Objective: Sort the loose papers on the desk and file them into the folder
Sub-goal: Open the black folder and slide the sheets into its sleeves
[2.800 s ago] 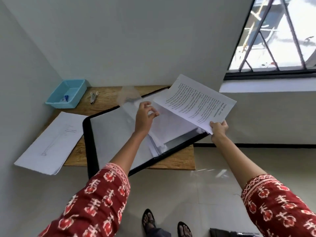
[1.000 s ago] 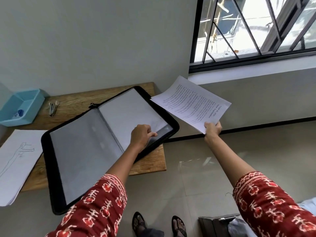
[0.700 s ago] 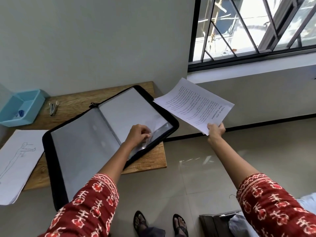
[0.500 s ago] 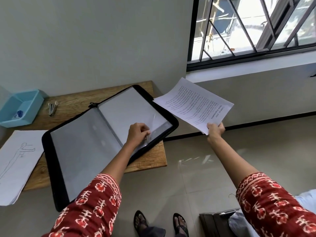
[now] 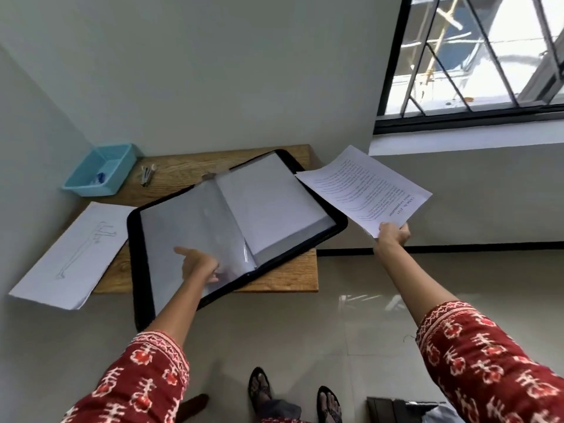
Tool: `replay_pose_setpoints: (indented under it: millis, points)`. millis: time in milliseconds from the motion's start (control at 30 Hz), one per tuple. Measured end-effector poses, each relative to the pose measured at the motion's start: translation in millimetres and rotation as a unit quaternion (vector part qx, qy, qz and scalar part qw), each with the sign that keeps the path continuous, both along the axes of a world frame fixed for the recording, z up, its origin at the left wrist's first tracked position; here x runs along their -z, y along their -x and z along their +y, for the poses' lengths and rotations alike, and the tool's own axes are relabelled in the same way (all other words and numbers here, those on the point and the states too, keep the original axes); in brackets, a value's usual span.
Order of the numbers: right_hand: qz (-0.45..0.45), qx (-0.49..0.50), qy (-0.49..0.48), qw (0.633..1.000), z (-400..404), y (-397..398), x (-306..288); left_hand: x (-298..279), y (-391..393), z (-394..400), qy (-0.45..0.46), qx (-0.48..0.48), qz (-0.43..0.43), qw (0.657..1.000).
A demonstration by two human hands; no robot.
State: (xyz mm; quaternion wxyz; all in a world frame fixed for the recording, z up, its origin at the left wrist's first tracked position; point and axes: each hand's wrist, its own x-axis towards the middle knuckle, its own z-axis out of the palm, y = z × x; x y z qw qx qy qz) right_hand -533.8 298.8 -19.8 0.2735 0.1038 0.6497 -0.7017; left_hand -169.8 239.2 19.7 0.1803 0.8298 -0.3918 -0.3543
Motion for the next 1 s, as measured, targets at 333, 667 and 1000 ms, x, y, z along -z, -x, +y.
replay_pose_setpoints:
  millis: [333,667,1000]
  points:
    - [-0.011,-0.037,0.001,0.999,-17.9,-11.8,-9.1,-23.7,29.9,20.4,0.138,0.255,-0.413,0.863]
    - [-0.022,-0.029,0.014,0.999,-12.2,0.4,-7.0,4.6,125.3,20.4,0.198,0.493,-0.121,0.838]
    - [-0.008,-0.038,0.016,0.999,-22.3,9.5,-8.2,8.2,149.7,14.8,0.183,0.588,-0.358,0.702]
